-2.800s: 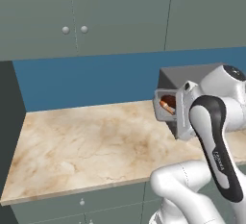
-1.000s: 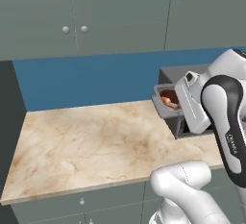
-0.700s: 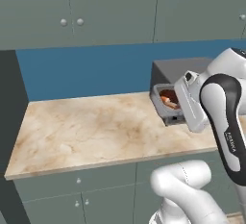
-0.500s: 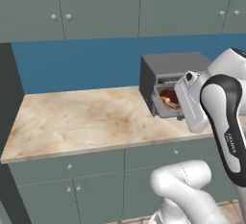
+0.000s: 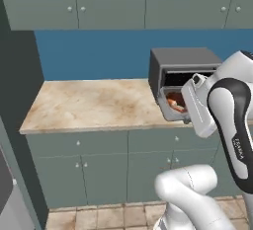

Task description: Place the tupperware on the second highest shelf of the fridge. Make space for the tupperware among the existing items by rearranging them on the shelves if needed. Close the fridge door when finished.

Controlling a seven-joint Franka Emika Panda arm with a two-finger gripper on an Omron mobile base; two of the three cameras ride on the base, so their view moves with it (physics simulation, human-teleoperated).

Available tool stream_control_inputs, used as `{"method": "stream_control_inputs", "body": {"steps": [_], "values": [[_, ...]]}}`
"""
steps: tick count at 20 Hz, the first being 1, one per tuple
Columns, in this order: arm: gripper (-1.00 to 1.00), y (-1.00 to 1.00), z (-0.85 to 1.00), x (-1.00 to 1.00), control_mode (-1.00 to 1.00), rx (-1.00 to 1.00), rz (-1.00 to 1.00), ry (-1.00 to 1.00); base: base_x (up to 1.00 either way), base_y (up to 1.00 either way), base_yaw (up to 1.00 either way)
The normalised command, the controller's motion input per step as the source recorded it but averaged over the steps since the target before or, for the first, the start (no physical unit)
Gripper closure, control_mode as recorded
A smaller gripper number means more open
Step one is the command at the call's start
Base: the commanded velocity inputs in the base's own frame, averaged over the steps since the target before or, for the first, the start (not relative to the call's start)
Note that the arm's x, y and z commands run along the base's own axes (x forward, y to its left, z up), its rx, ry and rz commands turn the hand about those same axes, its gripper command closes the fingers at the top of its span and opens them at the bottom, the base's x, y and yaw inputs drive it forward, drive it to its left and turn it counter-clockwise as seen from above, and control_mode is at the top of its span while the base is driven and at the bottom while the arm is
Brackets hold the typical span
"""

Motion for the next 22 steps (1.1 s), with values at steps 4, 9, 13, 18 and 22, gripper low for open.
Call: {"method": "stream_control_inputs", "body": {"steps": [4, 9, 13, 18, 22], "values": [[1.00, 0.00, 0.00, 0.00, 1.00, 0.00, 0.00, 0.00, -0.32, 0.00, 0.72], [1.00, 0.00, 0.00, 0.00, 1.00, 0.00, 0.00, 0.00, -0.76, -0.06, 0.78], [1.00, 0.00, 0.00, 0.00, 1.00, 0.00, 0.00, 0.00, -0.65, 0.27, 0.70], [1.00, 0.00, 0.00, 0.00, 1.00, 0.00, 0.00, 0.00, -0.29, 0.72, 0.59], [1.00, 0.00, 0.00, 0.00, 1.00, 0.00, 0.00, 0.00, 0.00, 0.93, 0.49]]}}
